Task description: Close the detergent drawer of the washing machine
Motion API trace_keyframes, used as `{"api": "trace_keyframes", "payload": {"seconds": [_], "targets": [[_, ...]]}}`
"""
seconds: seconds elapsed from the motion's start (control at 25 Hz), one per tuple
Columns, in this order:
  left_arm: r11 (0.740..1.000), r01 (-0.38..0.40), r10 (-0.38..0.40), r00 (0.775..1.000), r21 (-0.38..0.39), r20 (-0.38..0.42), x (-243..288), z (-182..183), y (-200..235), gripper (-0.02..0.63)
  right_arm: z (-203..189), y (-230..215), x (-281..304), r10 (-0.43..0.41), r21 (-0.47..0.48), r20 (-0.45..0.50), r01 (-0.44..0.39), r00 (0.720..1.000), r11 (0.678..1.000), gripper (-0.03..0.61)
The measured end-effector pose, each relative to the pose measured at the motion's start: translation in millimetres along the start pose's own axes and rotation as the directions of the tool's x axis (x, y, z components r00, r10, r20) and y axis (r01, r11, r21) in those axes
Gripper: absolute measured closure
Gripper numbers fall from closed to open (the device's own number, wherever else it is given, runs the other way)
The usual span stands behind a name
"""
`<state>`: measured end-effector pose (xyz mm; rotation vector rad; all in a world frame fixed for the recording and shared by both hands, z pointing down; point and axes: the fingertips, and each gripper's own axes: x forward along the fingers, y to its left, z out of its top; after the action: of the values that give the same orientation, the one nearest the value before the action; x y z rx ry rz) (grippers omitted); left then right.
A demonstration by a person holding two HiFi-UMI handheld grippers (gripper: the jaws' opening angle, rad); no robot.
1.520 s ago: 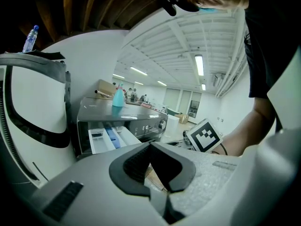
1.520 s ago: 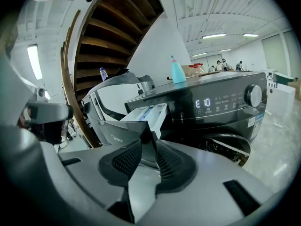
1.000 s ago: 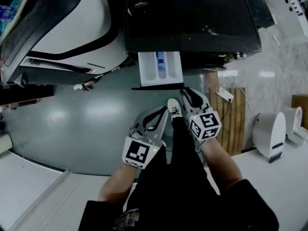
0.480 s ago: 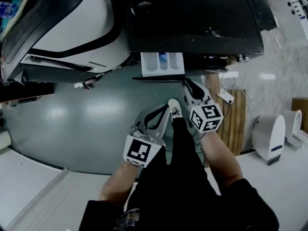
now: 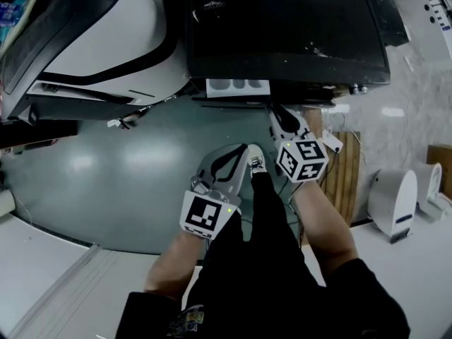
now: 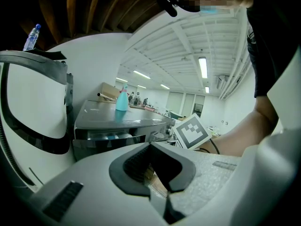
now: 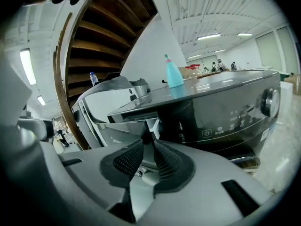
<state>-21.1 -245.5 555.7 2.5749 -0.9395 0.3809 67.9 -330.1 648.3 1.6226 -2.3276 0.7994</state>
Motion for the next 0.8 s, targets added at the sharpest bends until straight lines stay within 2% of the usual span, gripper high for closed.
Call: {"api": "trace_keyframes", "payload": {"seconds": [0.8], "targets": [[1.000, 0.002, -0.002, 1.000, -0.024, 0.003, 24, 6, 17, 0.611, 19, -15, 32, -0.050, 0.123, 0.003, 0.049, 0.999, 0.991, 0.495]]}}
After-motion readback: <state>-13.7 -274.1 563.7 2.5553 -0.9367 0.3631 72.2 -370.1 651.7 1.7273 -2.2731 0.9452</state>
